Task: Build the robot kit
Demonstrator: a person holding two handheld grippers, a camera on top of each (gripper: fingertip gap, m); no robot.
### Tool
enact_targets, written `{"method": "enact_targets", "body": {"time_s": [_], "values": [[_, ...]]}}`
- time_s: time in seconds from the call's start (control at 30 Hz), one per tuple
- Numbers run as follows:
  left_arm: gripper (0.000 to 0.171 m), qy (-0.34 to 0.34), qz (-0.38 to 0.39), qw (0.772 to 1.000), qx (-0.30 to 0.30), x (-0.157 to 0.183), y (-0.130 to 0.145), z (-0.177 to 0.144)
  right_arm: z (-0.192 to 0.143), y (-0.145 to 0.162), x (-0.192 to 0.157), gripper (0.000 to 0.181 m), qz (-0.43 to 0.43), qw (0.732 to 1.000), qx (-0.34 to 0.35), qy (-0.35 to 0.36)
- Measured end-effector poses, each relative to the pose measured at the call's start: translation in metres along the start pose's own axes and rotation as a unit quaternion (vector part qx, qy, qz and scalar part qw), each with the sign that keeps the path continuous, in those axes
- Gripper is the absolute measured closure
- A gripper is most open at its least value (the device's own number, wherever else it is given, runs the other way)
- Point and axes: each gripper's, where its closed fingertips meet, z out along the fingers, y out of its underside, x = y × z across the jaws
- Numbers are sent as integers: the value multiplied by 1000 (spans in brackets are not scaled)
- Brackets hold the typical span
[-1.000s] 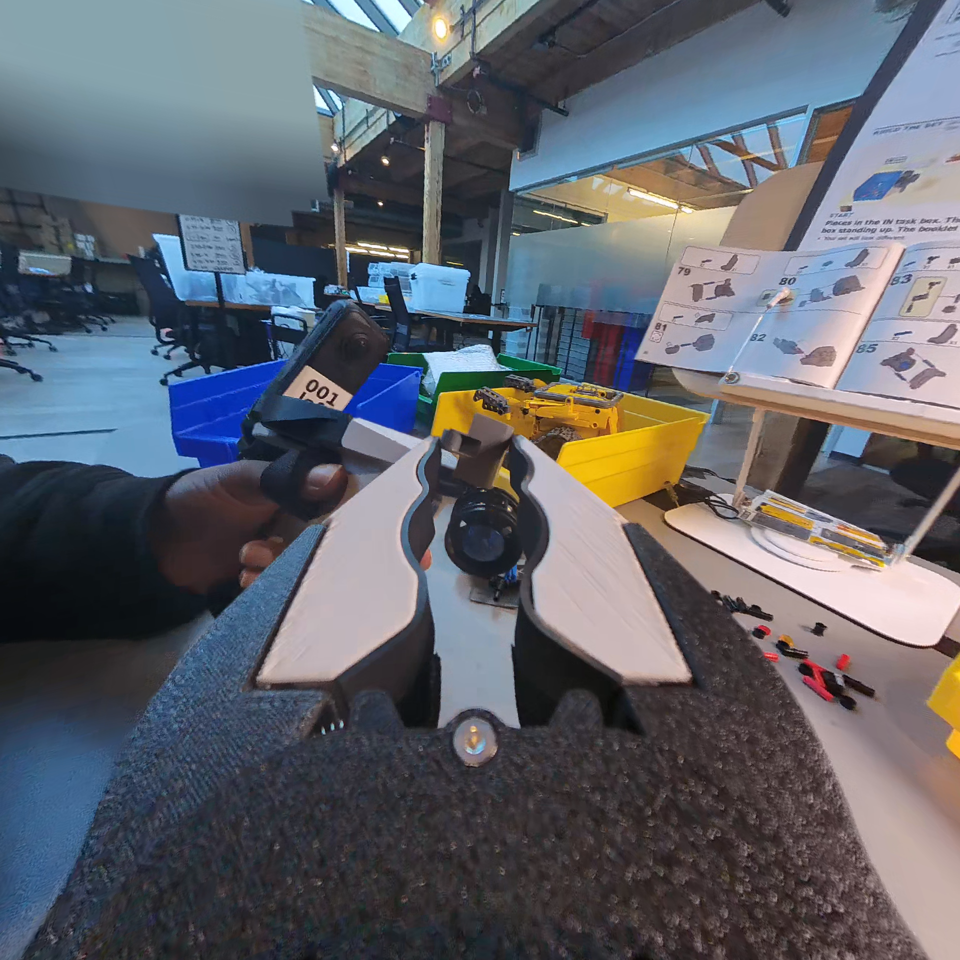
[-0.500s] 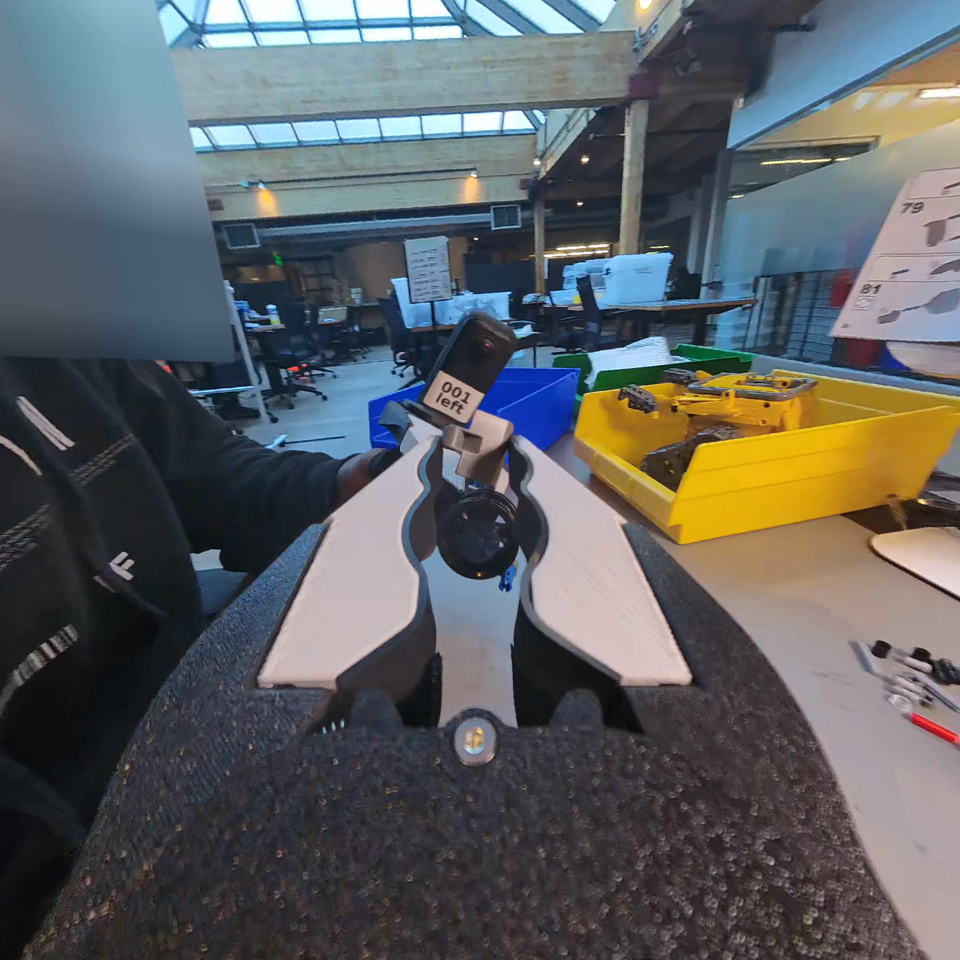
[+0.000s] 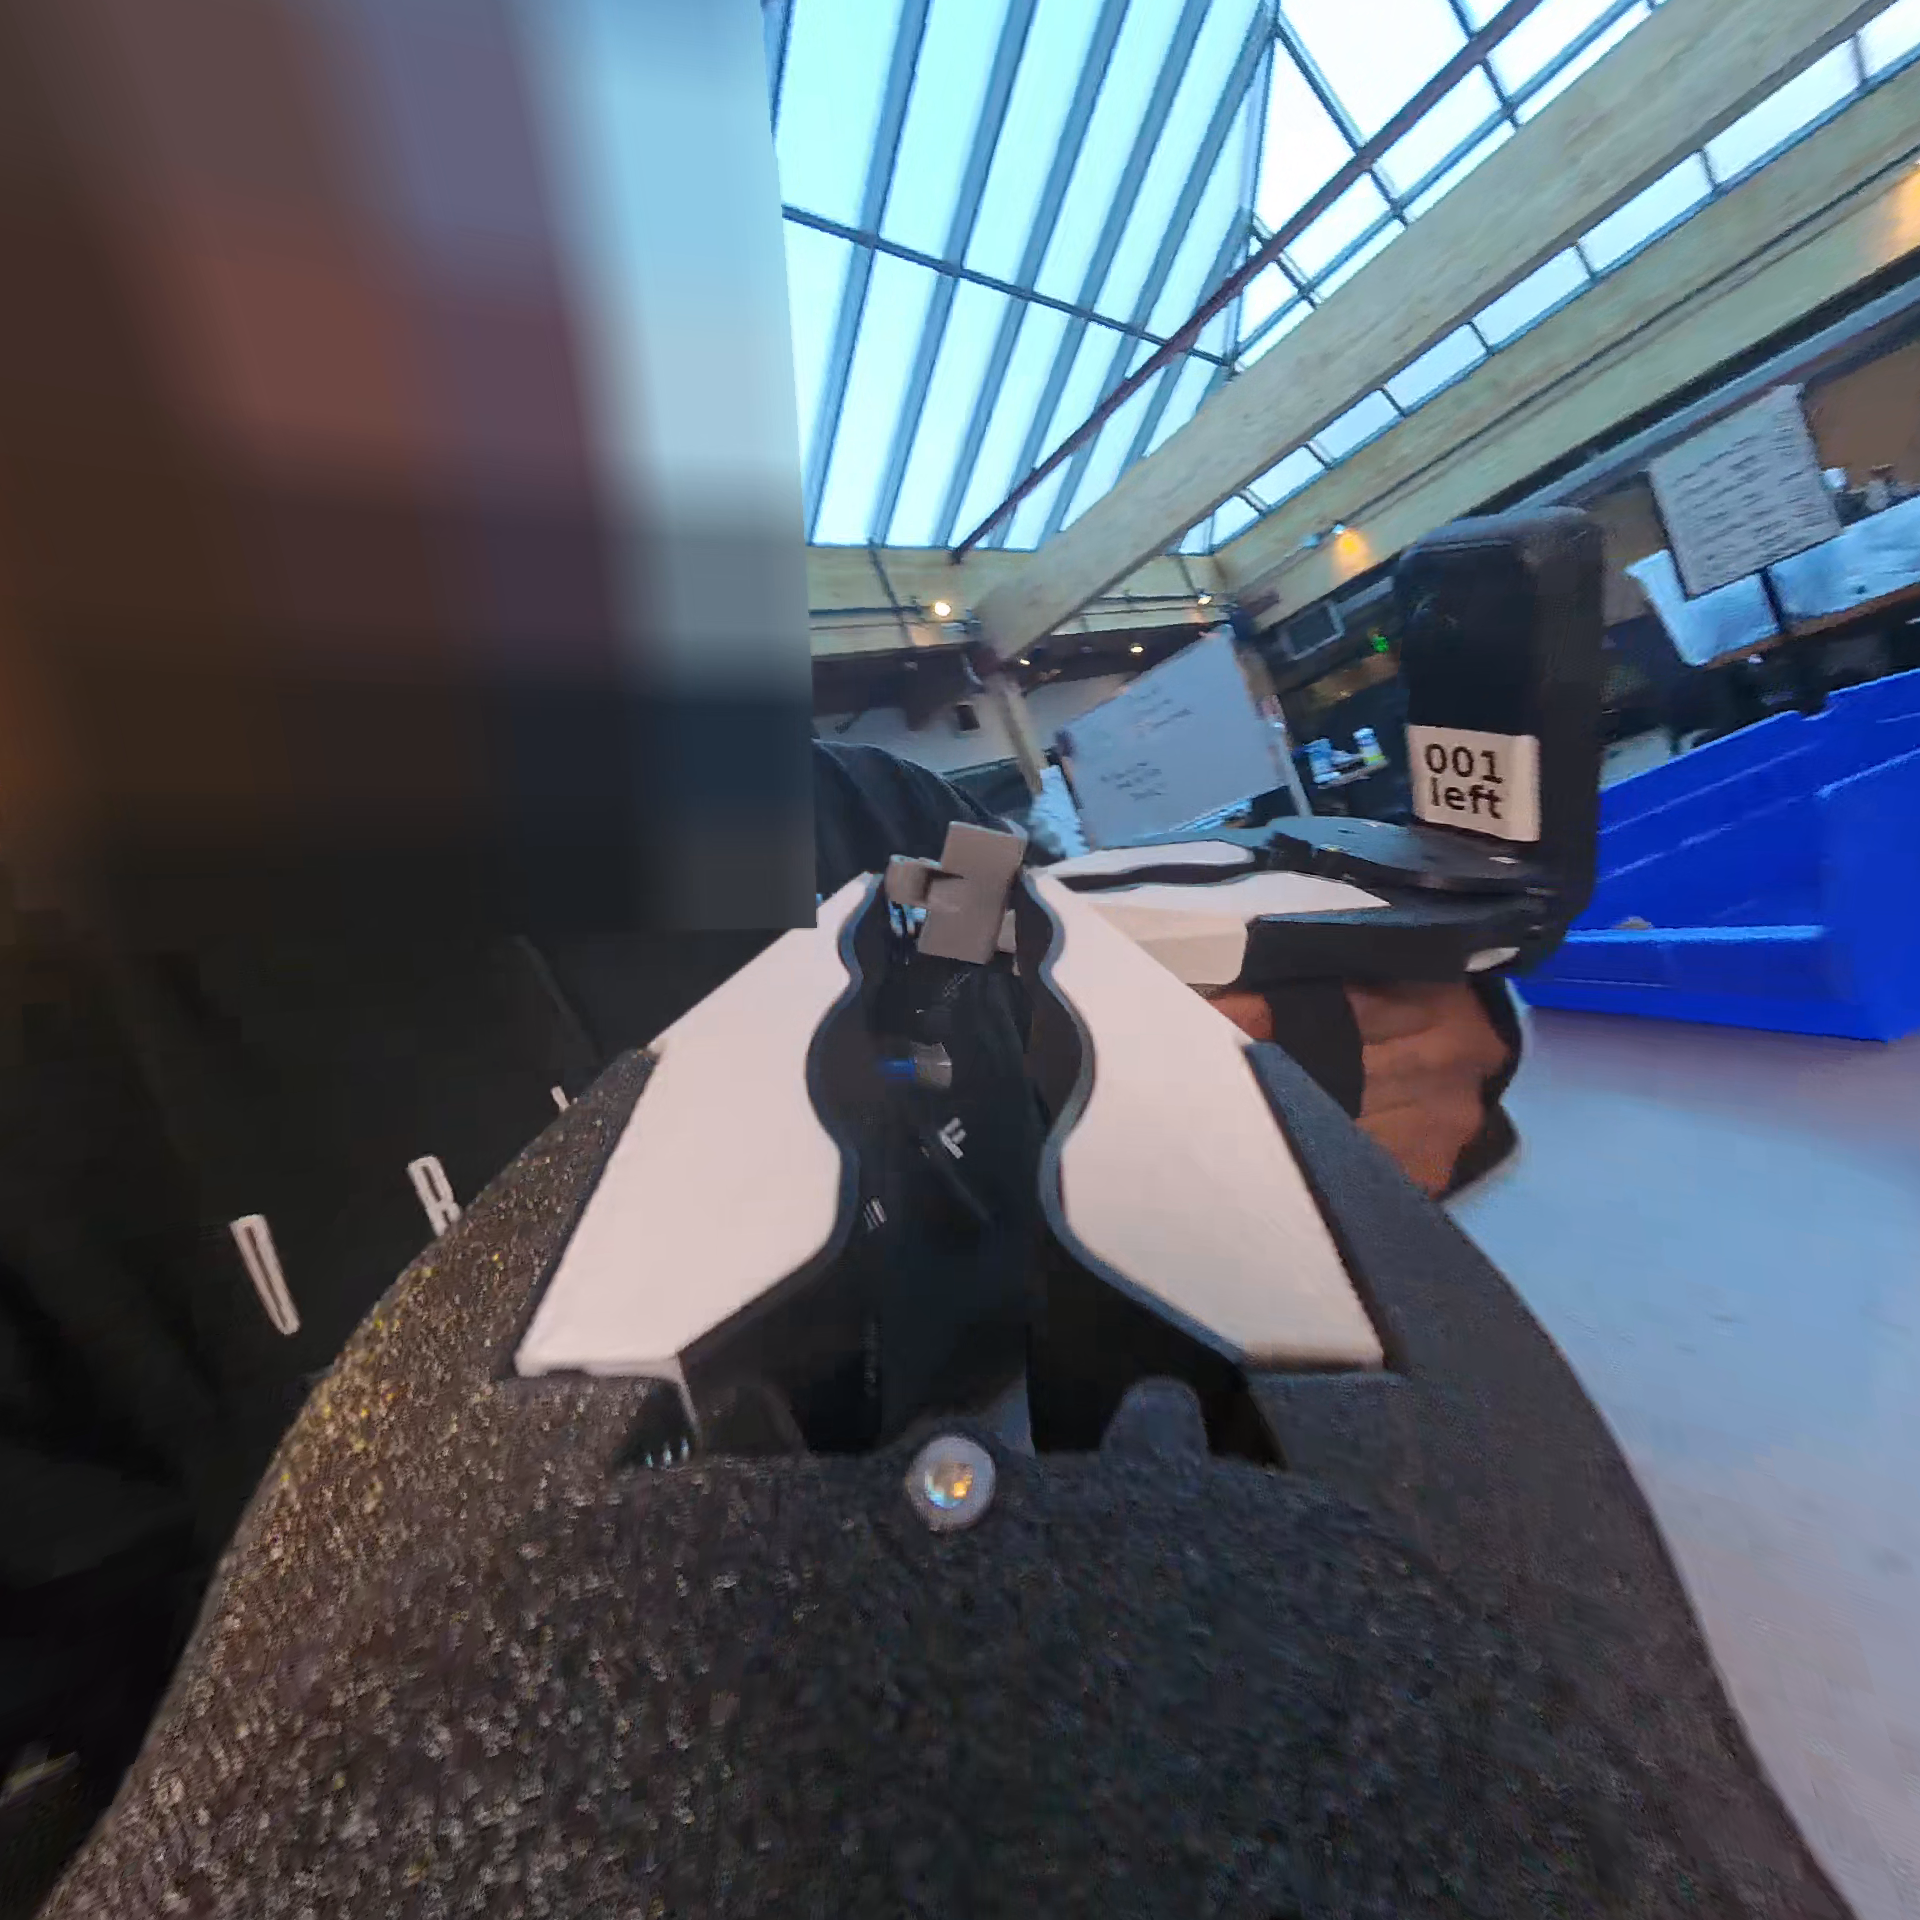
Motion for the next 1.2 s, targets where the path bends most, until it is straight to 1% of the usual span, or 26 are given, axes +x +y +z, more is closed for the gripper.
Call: {"method": "enact_targets", "body": {"time_s": [0.1,0.2,0.23,0.33,0.37,0.4,0.43,0.5,0.57,0.6,0.63,0.67,0.7,0.77,0.8,0.83,0.9,1.0,1.1,1.17,1.2], "values": [[166,17,-1,1000,13,4,-2,-2,4,-1,2,158,21,999,16,-22],[166,10,0,1000,22,2,-4,-6,4,-2,5,158,20,1000,23,-2],[166,4,1,1000,28,1,-6,-8,2,-3,8,158,14,999,22,19],[166,-28,13,998,55,-6,-17,-19,-13,-11,24,133,-17,992,8,128],[166,-50,21,997,60,-11,-20,-24,-20,-15,25,128,-31,987,7,161],[166,-73,29,995,67,-17,-22,-31,-26,-17,24,127,-49,980,4,192],[165,-93,31,992,78,-22,-26,-37,-29,-16,24,128,-75,971,-7,229],[166,-132,34,986,93,-33,-30,-48,-29,-10,31,130,-141,940,-38,308],[167,-146,31,984,93,-40,-28,-51,-25,-5,44,130,-221,893,-65,387],[167,-147,26,985,88,-42,-26,-49,-21,-5,47,135,-257,872,-74,410],[167,-149,26,985,79,-44,-23,-47,-16,-4,48,147,-282,860,-85,417],[166,-146,24,986,74,-44,-21,-46,-14,-5,49,149,-296,851,-93,425],[167,-147,22,986,77,-44,-21,-46,-14,-5,50,149,-298,848,-107,425],[166,-160,23,985,55,-47,-16,-47,-17,-1,51,150,-277,853,-136,421],[166,-169,22,985,38,-49,-12,-48,-20,4,53,150,-270,851,-157,422],[166,-185,27,982,12,-53,-6,-49,-26,10,56,150,-266,842,-193,427],[165,-226,44,971,-60,-64,11,-53,-39,26,62,150,-273,809,-278,441],[165,-263,56,954,-133,-74,28,-57,-57,45,70,151,-286,749,-386,457],[165,-302,83,925,-215,-85,48,-62,-74,64,78,151,-295,683,-479,465],[165,-323,93,904,-263,-91,61,-66,-82,74,83,151,-295,653,-519,466],[165,-329,90,899,-276,-93,66,-68,-84,78,84,151,-293,647,-528,465]]}}
